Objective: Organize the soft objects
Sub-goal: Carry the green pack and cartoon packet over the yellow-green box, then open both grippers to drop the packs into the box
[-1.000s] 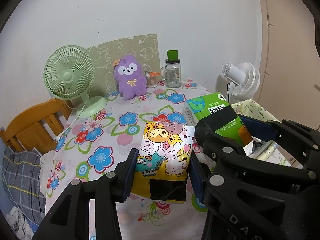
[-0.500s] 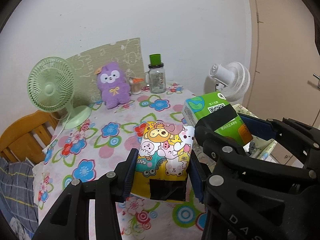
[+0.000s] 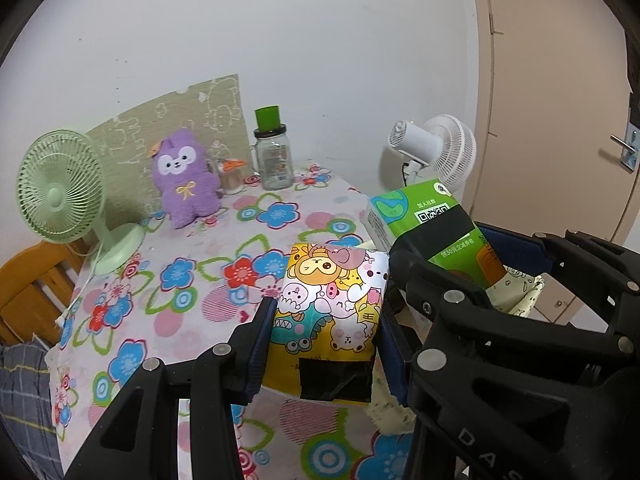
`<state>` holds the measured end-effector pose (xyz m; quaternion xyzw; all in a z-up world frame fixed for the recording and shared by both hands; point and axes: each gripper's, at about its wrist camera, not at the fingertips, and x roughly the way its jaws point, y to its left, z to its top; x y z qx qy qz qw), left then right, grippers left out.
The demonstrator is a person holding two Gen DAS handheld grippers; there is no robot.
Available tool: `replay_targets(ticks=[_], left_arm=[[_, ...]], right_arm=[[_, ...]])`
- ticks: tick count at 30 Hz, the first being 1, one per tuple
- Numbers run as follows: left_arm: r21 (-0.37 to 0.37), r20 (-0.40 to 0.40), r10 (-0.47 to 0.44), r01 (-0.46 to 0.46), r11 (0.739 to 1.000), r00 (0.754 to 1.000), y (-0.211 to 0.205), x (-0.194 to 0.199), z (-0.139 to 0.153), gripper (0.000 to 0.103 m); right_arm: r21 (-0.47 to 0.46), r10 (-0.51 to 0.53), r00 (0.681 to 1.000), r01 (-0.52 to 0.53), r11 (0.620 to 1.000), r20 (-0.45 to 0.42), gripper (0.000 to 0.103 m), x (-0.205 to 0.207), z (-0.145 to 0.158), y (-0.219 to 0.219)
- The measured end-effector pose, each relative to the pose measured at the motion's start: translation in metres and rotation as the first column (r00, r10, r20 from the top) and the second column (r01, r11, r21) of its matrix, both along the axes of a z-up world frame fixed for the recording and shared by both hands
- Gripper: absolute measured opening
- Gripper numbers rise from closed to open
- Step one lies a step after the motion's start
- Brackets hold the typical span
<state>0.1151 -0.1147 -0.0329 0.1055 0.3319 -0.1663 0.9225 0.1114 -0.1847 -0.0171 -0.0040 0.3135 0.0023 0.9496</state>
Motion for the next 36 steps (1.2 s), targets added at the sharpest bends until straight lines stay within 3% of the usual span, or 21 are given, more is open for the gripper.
replay_targets(ticks=[29, 32, 36], left_arm=[[0.035, -0.120, -0.057, 0.062, 0.997, 0.991, -0.070, 0.039, -0.043, 0.053], [0.048, -0.126, -0.057, 0.063, 0.997, 0.990, -0.074, 0.041, -0.045, 0.058], [0.038, -0.121, -0.054, 0.059, 0.998, 0.991, -0.074, 0.042, -0.043, 0.077]], right_arm=[[0.000, -0.068, 0.993, 0.069, 0.998, -0.098, 0.055, 0.033, -0.038, -0.071], [0.007, -0.074, 0.992, 0.075, 0.997, -0.104, 0.055, 0.034, -0.040, -0.076], [0.014, -0.077, 0.992, 0.079, 0.997, -0.102, 0.054, 0.037, -0.040, -0.080]])
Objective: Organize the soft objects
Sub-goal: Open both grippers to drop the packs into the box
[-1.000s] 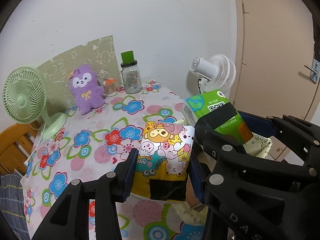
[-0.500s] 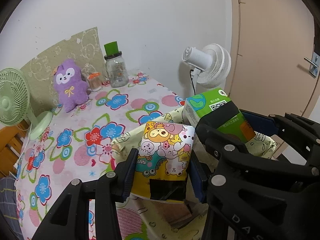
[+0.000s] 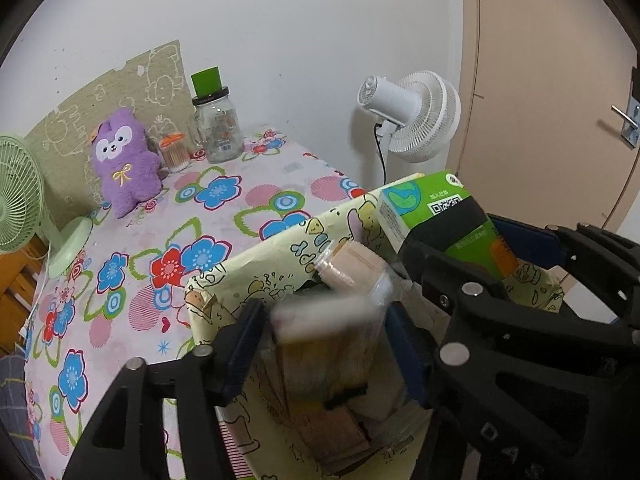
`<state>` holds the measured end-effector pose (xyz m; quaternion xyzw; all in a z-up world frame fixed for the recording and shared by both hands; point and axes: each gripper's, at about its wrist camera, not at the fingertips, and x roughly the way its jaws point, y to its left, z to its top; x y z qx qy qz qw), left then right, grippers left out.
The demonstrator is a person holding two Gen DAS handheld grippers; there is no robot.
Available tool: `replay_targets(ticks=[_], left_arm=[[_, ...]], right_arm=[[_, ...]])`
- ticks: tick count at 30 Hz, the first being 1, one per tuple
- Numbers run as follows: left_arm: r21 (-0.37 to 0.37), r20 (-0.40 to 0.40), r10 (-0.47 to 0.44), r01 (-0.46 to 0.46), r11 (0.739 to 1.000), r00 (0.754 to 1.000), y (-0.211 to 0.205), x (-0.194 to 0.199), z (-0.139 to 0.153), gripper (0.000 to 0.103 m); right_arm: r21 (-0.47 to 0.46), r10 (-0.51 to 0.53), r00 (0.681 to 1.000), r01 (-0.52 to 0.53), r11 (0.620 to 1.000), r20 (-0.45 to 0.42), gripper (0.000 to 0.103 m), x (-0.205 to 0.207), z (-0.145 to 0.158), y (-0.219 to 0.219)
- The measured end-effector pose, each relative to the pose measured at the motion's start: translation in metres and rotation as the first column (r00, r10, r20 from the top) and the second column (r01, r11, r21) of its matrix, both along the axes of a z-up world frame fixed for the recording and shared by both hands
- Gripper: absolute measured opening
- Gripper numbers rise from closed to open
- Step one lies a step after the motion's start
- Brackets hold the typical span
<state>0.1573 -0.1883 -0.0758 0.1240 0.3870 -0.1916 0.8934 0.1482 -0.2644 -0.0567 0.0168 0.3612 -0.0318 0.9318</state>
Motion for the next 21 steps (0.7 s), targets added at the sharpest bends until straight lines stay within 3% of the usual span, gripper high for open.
replay_targets(ticks=[2, 18, 21], left_arm=[[0.008, 0.015, 0.013, -0.013, 1.000, 1.000, 0.001, 0.000, 0.002, 0.082], [0.055, 0.015, 0.022, -0.023, 0.998, 1.000, 0.007, 0.003, 0.000, 0.088], [0.058, 0.015, 0.020, -0.020, 0.998, 1.000, 0.006, 0.003, 0.000, 0.088]], right_arm=[[0.006, 0.002, 1.000, -0.002, 1.000, 0.000, 0.054, 0.002, 0.000, -0.001], [0.052, 0.029, 0.998, -0.026, 0.998, -0.057, 0.057, 0.021, -0.013, 0.004], [0.056, 0.025, 0.998, -0.022, 0.998, -0.050, 0.073, 0.020, -0.013, 0.004]])
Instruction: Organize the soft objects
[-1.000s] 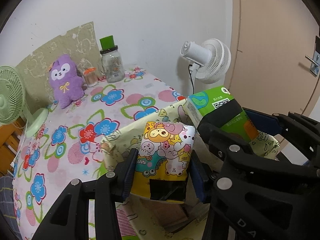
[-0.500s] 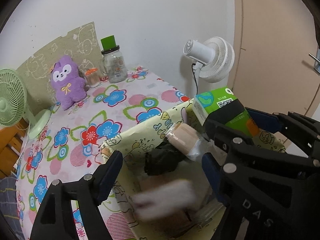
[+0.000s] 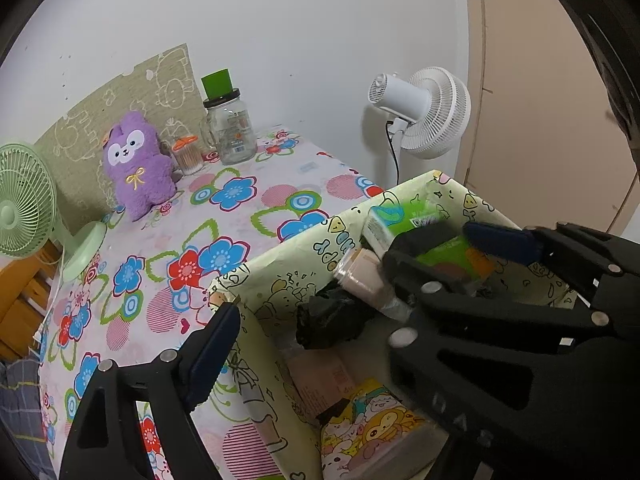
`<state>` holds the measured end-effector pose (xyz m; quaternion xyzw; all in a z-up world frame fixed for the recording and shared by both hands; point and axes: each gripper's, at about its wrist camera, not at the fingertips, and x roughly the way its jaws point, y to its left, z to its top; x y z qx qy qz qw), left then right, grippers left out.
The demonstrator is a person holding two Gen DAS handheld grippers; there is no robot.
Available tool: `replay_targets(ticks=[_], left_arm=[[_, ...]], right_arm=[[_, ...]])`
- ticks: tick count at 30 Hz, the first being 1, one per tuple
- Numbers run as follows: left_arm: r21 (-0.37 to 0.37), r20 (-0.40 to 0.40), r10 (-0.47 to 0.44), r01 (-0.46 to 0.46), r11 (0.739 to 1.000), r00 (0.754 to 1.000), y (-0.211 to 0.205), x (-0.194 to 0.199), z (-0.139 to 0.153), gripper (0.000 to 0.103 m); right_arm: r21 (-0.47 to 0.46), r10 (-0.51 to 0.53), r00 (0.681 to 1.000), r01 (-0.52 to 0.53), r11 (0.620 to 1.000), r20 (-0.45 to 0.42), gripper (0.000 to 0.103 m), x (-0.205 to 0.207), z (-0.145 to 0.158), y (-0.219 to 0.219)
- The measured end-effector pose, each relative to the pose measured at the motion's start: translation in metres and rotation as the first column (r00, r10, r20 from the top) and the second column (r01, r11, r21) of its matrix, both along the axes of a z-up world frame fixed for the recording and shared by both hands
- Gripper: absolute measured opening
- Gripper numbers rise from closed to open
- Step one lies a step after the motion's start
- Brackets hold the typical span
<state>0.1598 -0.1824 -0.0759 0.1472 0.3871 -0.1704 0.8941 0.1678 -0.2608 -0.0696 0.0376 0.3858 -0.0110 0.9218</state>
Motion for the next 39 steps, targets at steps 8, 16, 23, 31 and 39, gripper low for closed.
replay_targets(ticks=[8, 16, 23, 31, 39], left_arm=[[0.003, 0.014, -0.005, 0.005, 1.000, 1.000, -0.001, -0.009, 0.003, 0.096], [-0.005, 0.037, -0.005, 0.005, 1.000, 0.999, 0.007, -0.024, 0.010, 0.097], [-0.014, 0.052, 0.000, 0.001, 1.000, 0.999, 0.017, -0.036, 0.014, 0.097], [-0.020, 0.078, 0.020, -0.018, 1.000, 0.997, 0.035, -0.047, 0.021, 0.100], [-0.035, 0.097, 0.053, -0.050, 0.998, 0.994, 0.060, -0.060, 0.025, 0.103]], right_arm=[[-0.003, -0.026, 0.999, 0.027, 1.000, 0.019, 0.082, -0.013, 0.002, 0.002], [-0.012, -0.034, 0.998, 0.034, 0.999, 0.046, 0.085, -0.029, 0.010, 0.008], [-0.027, -0.025, 0.997, 0.027, 0.999, 0.069, 0.085, -0.041, 0.016, 0.020], [-0.040, -0.007, 0.996, 0.011, 0.999, 0.089, 0.085, -0.052, 0.022, 0.039], [-0.055, 0.019, 0.993, -0.013, 0.998, 0.113, 0.085, -0.066, 0.026, 0.062]])
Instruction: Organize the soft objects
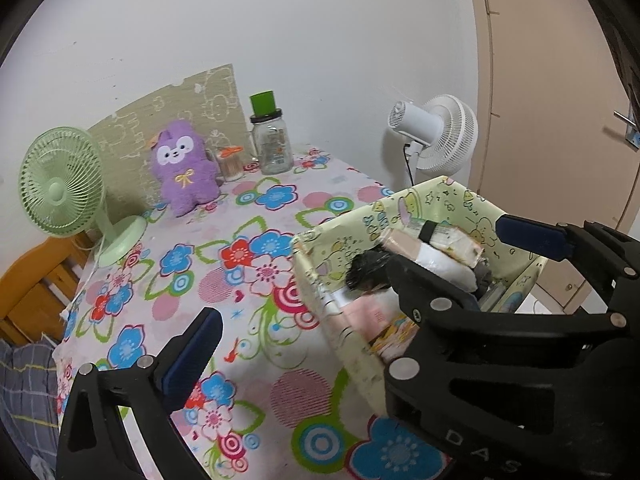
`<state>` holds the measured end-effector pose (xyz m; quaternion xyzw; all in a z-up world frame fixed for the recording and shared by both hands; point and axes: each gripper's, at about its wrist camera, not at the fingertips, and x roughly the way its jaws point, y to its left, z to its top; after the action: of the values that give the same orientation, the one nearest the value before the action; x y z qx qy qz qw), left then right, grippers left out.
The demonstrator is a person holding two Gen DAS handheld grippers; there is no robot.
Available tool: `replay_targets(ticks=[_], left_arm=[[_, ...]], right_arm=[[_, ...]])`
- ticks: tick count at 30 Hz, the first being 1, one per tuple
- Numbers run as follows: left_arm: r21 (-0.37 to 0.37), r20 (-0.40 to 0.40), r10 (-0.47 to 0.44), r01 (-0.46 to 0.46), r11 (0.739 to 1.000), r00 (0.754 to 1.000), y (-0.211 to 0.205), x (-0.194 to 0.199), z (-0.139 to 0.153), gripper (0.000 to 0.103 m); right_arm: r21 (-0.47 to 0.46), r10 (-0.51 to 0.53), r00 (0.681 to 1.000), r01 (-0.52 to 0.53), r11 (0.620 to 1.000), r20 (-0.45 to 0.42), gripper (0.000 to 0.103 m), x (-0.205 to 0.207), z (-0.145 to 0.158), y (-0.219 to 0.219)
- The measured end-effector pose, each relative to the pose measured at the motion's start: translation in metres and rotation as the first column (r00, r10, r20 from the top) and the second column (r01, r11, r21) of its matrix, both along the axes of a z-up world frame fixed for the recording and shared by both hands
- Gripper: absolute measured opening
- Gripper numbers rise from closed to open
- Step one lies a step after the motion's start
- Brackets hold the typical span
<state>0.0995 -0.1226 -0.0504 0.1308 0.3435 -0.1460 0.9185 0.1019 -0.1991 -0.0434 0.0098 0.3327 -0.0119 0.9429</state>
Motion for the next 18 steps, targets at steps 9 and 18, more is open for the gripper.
replay_targets(ticks=[9, 18], left_arm=[[-0.009, 0.002, 0.042, -0.042, 0.999, 0.999, 0.034, -0.010, -0.002, 0.103], [-0.034, 0.002, 0.118, -0.117, 0.993, 0.993, 0.077, -0.021, -0.001, 0.103]], right_arm=[[-0.022, 0.026, 1.000, -0.025, 0.999, 0.012, 0.091, -0.014, 0.000, 0.030], [-0.046, 0.060, 0.998, -0.059, 0.997, 0.029, 0.092, -0.023, 0.000, 0.062]])
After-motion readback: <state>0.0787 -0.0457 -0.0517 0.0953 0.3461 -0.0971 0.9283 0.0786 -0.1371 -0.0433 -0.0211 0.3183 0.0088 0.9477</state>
